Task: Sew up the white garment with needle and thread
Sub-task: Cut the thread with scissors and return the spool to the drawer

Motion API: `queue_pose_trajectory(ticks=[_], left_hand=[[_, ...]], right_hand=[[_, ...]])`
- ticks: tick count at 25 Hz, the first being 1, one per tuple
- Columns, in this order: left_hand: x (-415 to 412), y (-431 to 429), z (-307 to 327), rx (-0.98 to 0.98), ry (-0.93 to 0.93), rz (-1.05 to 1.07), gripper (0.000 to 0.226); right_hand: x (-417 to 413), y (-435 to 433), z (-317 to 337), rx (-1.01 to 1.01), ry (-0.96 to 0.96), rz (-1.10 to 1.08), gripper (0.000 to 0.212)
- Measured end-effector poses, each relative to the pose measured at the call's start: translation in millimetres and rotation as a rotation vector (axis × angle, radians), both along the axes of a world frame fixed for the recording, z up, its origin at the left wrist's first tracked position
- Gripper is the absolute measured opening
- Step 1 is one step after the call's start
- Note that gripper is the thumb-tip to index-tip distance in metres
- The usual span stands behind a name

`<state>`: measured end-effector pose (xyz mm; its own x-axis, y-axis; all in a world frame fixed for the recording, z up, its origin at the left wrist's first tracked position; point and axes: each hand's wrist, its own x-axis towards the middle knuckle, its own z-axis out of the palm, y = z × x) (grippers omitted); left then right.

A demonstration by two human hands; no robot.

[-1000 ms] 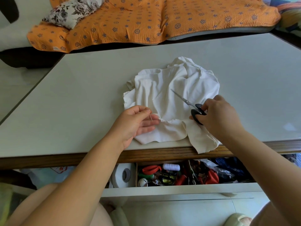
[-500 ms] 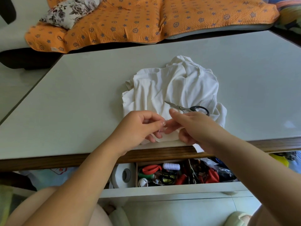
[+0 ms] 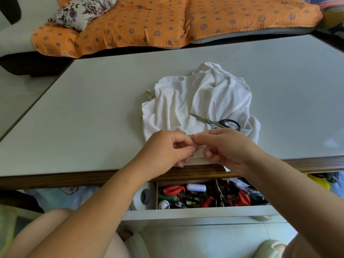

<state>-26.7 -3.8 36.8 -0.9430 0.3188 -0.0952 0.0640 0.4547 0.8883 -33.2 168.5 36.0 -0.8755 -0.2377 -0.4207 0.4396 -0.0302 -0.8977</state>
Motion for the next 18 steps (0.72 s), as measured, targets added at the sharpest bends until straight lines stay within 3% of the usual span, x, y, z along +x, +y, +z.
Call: queue_pose_trajectory(ticks=[4, 9, 11, 15, 18], left_hand=[[-0.5, 0.9, -2.3, 0.004, -0.053, -0.029, 0.007], [11.9, 0.9, -12.2, -0.219, -0.324, -0.318, 0.019], [15.3, -3.7, -12.3, -0.355, -0.295, -0.42, 0.024], [21.3, -0.4, -35.4, -0.81, -0.203, -0.68, 0.041], [20.1, 16.1, -69.2, -0.855, -0.215, -0.687, 0.047]], right_hand=[[3.8, -2.4, 1.7, 0.005, 0.05, -0.018, 0.014], [11.9, 9.1, 7.5, -0.02, 0.072, 0.04, 0.011], [18.1, 15.8, 5.5, 0.015, 0.067, 0.137, 0.01], [28.8, 31.0, 0.6, 0.092, 0.043, 0.31, 0.012], [35.6, 43.5, 2.7, 0.227, 0.035, 0.414, 0.013]])
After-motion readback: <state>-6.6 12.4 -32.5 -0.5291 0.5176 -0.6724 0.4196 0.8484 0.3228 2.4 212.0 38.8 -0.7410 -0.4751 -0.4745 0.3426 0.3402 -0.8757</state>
